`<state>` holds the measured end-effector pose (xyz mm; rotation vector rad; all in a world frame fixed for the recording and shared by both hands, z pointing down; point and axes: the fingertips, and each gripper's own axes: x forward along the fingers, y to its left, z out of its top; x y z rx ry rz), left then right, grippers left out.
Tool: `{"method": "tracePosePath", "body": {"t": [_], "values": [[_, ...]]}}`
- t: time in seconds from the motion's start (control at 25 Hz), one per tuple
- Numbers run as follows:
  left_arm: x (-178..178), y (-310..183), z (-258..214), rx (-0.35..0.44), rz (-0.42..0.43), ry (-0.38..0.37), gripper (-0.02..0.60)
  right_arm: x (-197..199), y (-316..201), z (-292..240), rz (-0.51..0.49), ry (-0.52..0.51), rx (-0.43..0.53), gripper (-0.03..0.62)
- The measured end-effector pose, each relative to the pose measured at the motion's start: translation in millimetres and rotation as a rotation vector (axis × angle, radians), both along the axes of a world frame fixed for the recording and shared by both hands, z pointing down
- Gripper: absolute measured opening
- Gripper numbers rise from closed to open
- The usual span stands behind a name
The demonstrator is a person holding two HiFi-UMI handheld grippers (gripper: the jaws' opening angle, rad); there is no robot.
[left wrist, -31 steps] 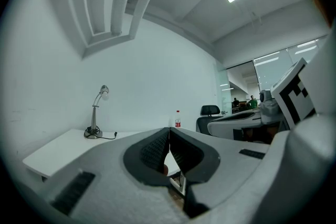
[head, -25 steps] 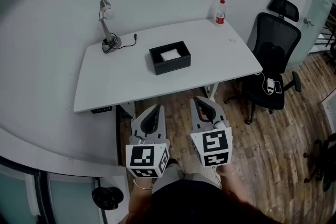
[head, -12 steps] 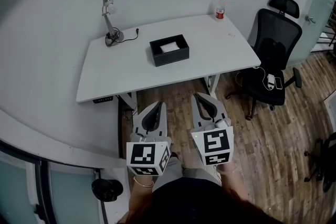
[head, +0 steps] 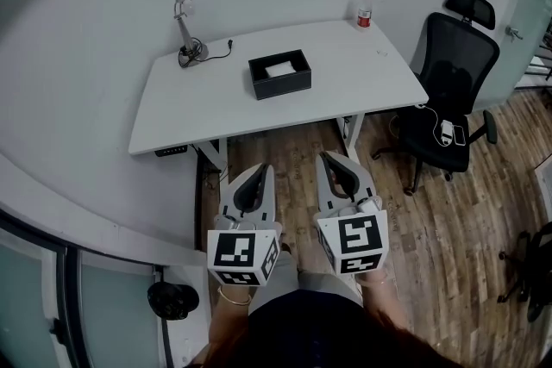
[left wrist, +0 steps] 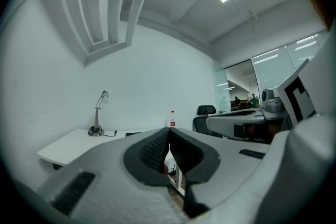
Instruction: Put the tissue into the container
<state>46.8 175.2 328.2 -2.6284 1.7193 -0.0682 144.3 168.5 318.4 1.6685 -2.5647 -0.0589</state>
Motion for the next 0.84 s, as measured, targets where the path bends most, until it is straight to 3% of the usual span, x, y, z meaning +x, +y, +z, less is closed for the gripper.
{"method": "tracePosePath", "body": {"t": [0.32, 0.84], "values": [[3, 9, 3, -0.011, -0.010, -0.016, 0.026, 8, 6, 1, -0.004, -0.060, -0.018, 0.020], [2, -15, 7, -0.030, 0.010, -0.020, 0.028, 0, -14, -2, -0.018, -0.068, -0.024, 0.018]]}}
